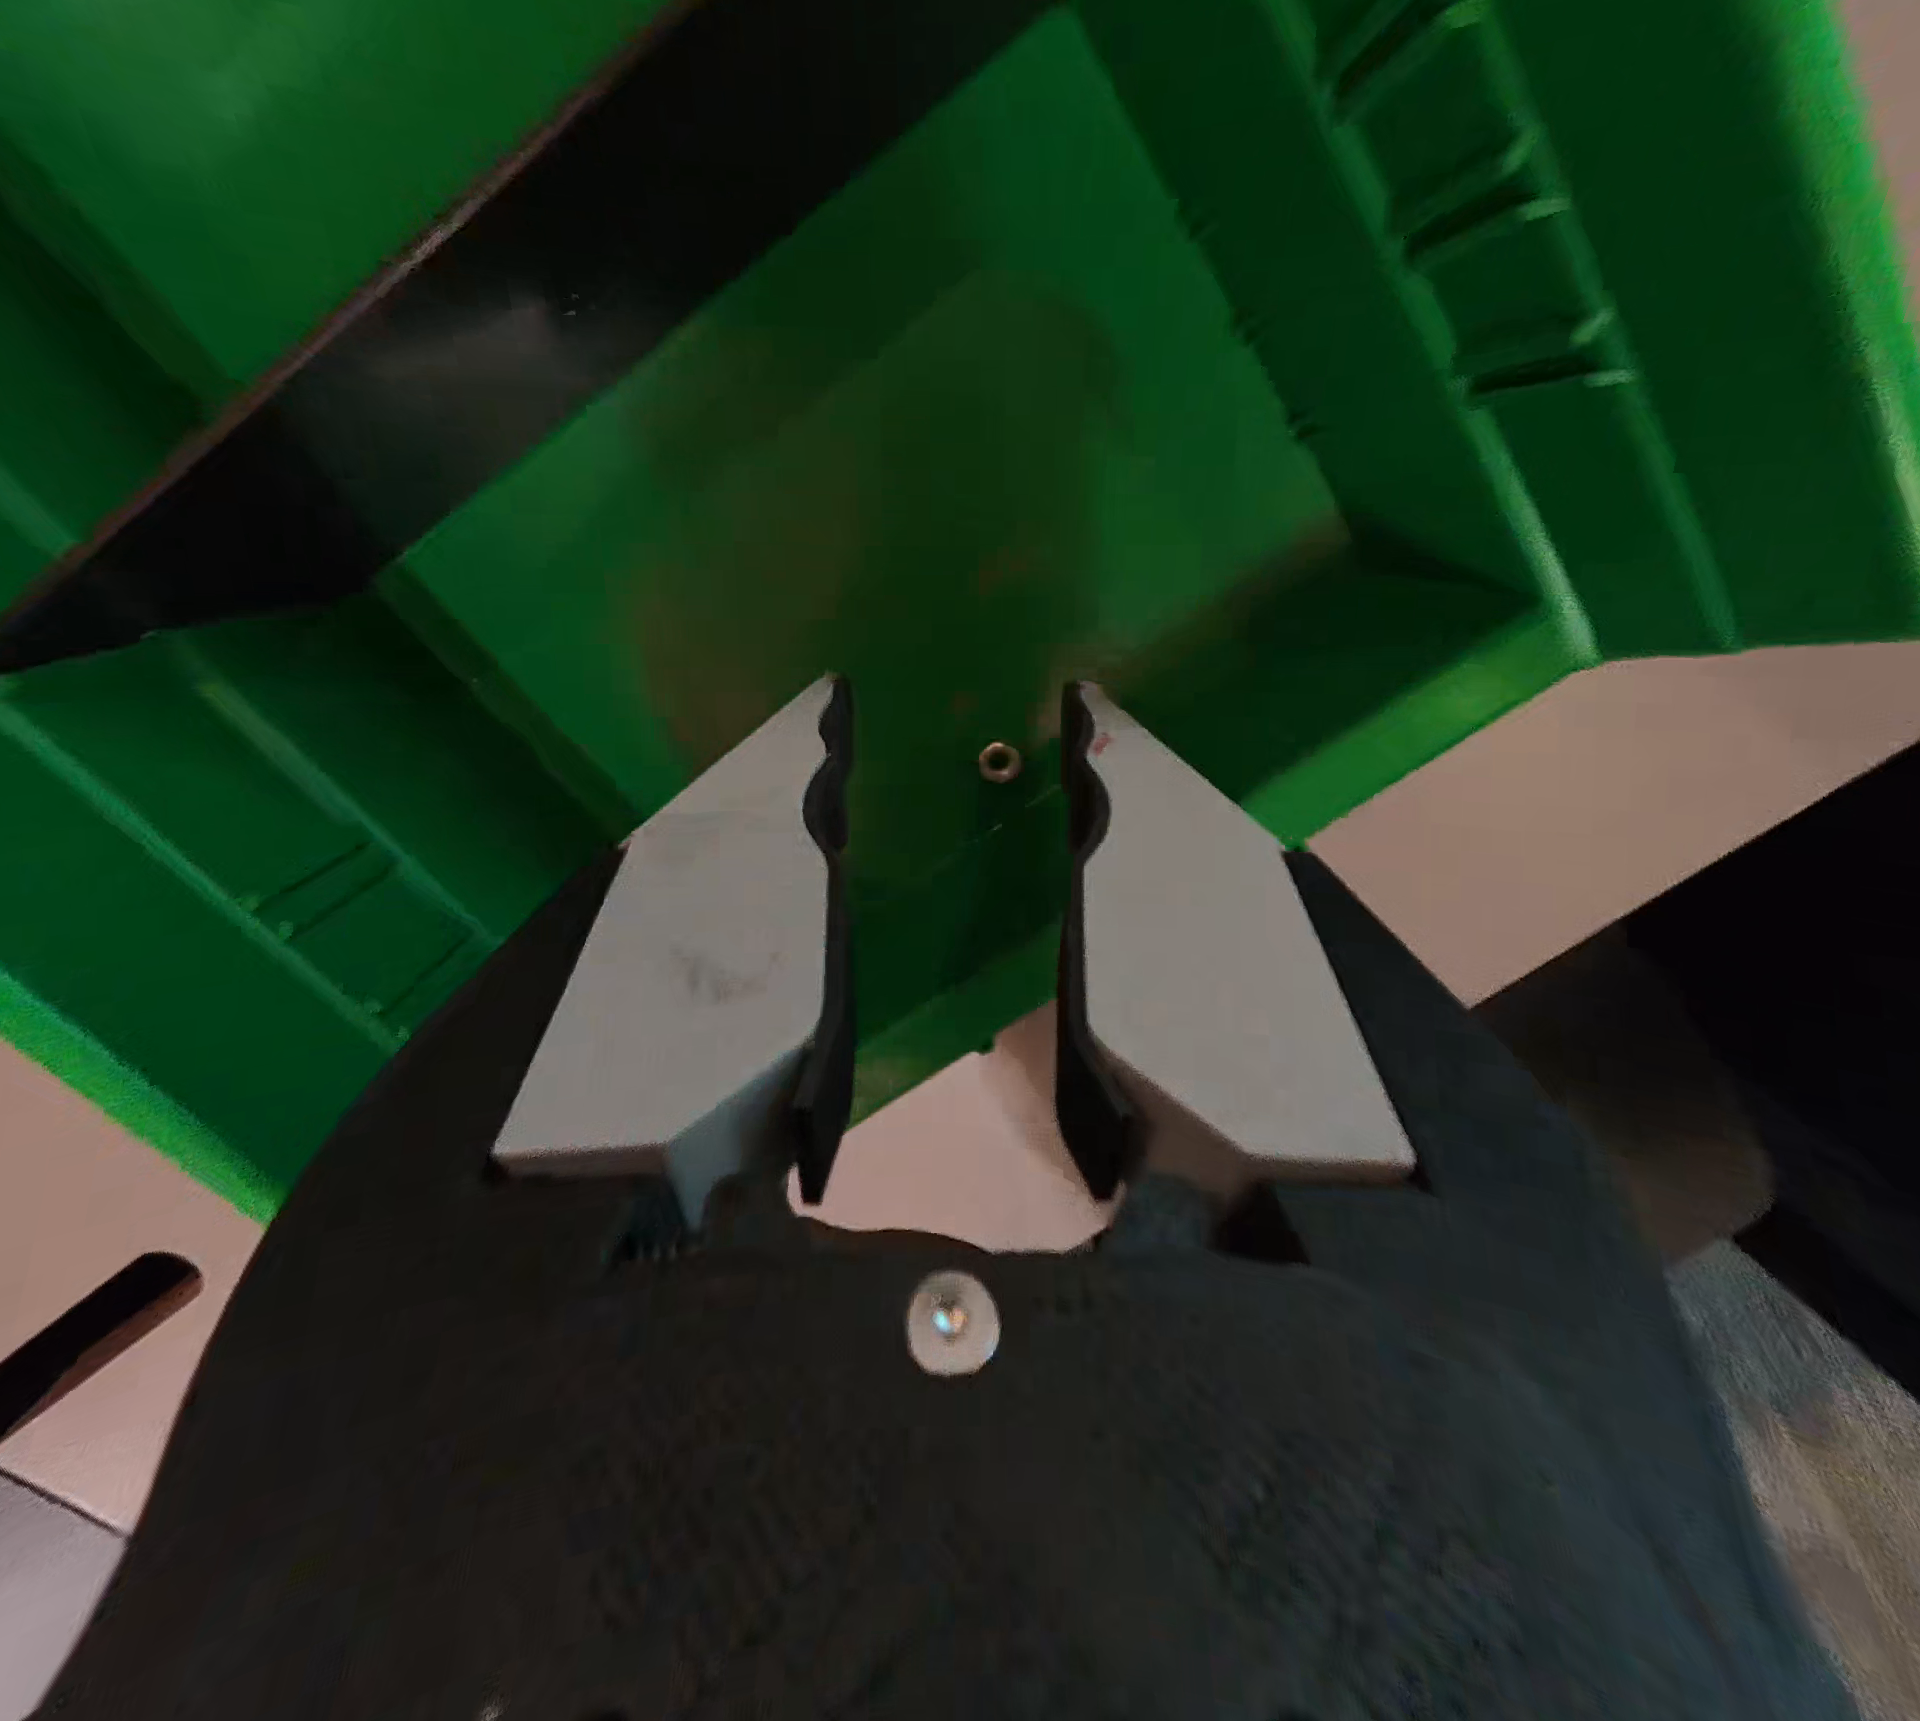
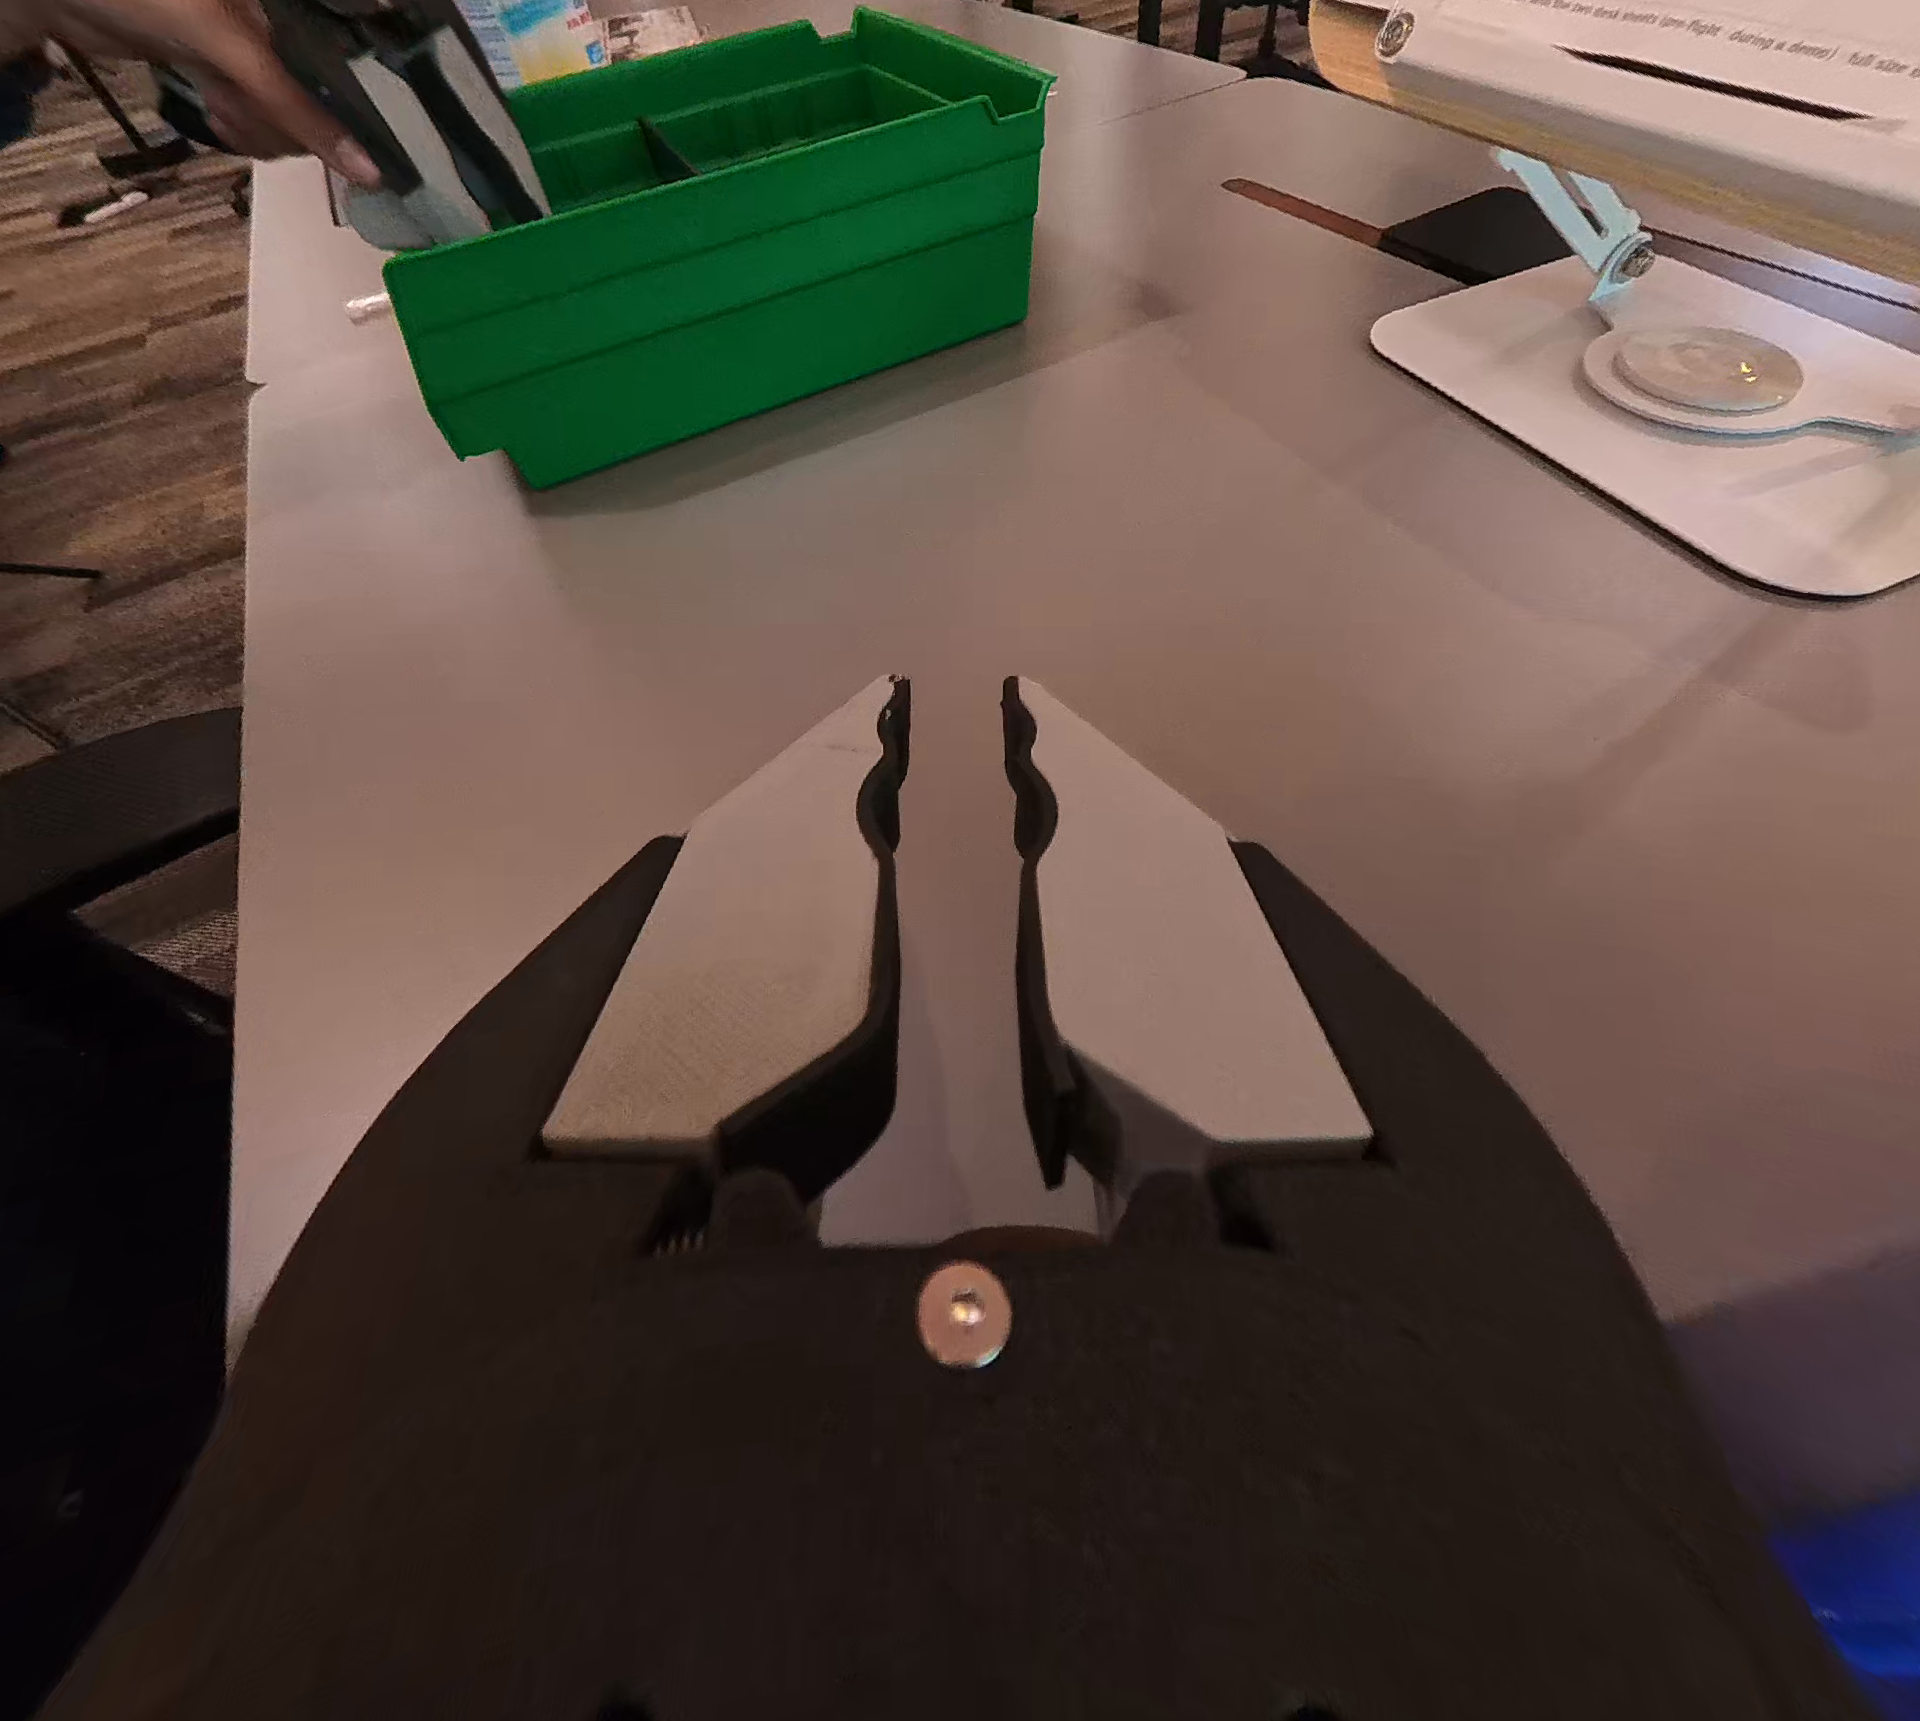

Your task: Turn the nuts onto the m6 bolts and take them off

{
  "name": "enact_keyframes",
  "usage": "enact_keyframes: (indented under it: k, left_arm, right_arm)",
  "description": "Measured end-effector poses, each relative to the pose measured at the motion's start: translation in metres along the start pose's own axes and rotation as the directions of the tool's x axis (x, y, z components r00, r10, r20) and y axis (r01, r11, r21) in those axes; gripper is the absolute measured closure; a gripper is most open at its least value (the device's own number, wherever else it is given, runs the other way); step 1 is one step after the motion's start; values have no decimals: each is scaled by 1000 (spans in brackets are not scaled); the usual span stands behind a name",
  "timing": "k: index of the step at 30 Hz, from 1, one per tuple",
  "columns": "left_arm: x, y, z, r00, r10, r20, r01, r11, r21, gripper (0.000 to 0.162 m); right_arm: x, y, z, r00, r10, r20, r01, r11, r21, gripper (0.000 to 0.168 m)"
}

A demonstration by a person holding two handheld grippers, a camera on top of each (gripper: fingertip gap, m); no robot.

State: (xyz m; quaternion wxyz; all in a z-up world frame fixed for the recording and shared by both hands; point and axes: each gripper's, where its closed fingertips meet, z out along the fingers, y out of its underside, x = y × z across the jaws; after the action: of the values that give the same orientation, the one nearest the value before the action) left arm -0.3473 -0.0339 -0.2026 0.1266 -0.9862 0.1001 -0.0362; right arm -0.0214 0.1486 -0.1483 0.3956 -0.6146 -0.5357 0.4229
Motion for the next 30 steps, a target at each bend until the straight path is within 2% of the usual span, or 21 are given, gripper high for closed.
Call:
enact_keyframes:
  k: [6, 14, 18, 20, 22, 30]
  left_arm:
    - [-6, 21, 13, 998, 56, -18, -58, 981, -186, 122]
    - [0, 35, 21, 994, 104, -40, -111, 948, -299, 124]
    - [-3, 26, 27, 995, 94, -12, -94, 958, -272, 135]
    - [-13, 26, 28, 989, 132, 63, -109, 951, -288, 142]
    - [-18, 30, 26, 983, 161, 88, -127, 944, -305, 138]
    - [-17, 34, 11, 992, 98, 75, -75, 961, -265, 130]
  right_arm:
    - [1, 4, 2, 999, 37, 30, -36, 999, -27, 152]
    - [-3, 1, 2, 997, 48, 55, -47, 999, -18, 152]
    - [-5, 0, 1, 998, 32, 55, -32, 999, -16, 153]
    - [-6, 0, 1, 999, 20, 48, -19, 1000, -17, 153]
    - [-7, -1, 0, 999, 13, 47, -12, 1000, -13, 153]
    - [-9, -2, -1, 999, -6, 38, 6, 1000, -6, 153]
